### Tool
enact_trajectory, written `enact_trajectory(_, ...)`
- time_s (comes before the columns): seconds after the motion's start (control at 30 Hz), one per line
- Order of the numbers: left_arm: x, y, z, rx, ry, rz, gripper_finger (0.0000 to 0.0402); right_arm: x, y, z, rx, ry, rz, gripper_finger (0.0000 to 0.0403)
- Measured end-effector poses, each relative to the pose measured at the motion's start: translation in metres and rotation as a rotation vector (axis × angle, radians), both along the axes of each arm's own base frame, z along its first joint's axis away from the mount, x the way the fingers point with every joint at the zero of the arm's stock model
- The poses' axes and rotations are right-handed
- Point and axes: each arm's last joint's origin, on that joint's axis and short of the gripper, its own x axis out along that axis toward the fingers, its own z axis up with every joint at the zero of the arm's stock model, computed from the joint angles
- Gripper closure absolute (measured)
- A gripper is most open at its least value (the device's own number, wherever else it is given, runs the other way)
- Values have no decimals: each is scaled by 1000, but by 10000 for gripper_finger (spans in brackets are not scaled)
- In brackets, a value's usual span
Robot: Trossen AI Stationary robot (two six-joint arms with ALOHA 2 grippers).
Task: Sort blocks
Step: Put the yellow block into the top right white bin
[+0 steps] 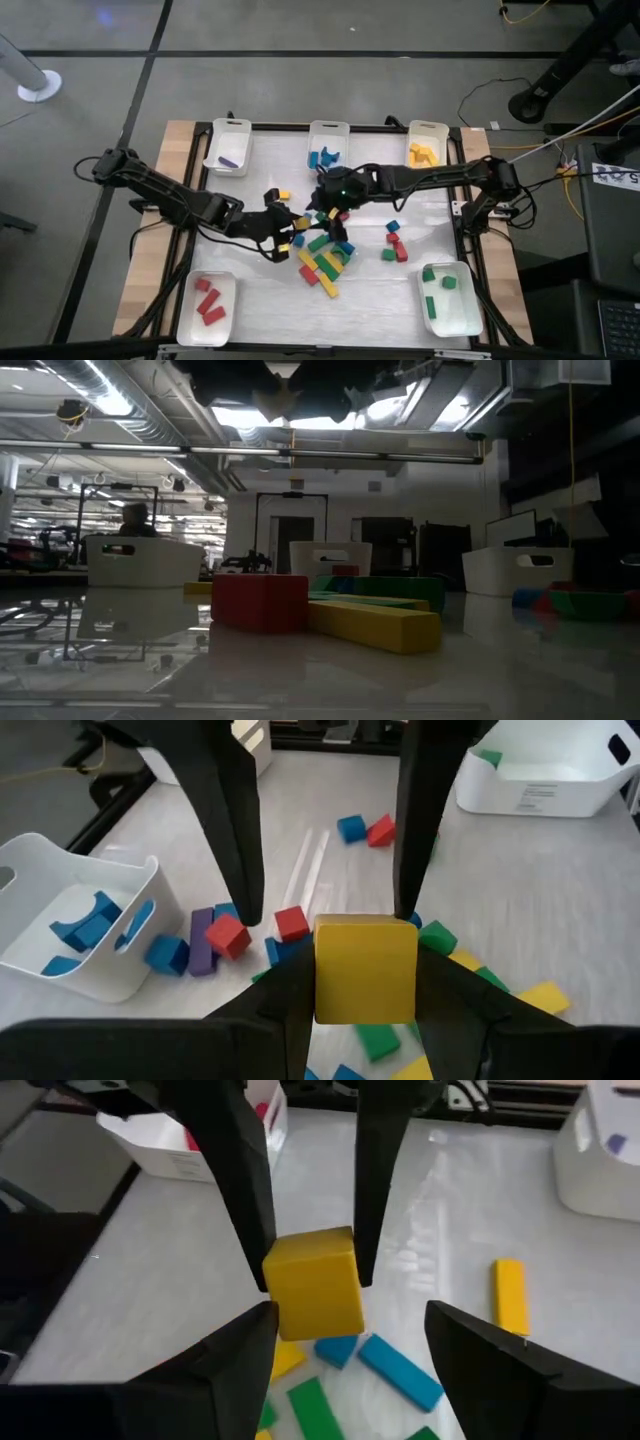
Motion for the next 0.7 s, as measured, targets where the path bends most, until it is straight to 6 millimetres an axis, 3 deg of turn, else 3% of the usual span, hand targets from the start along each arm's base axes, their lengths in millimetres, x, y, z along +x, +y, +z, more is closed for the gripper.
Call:
enact_trajectory(0.53, 3, 0, 5, 11, -47, -5, 273, 0, 2, 0, 29, -2, 28, 146)
enact_trajectory(0.7, 3, 0, 5, 11, -46, -5, 273, 0, 2, 0, 28, -4, 27, 174)
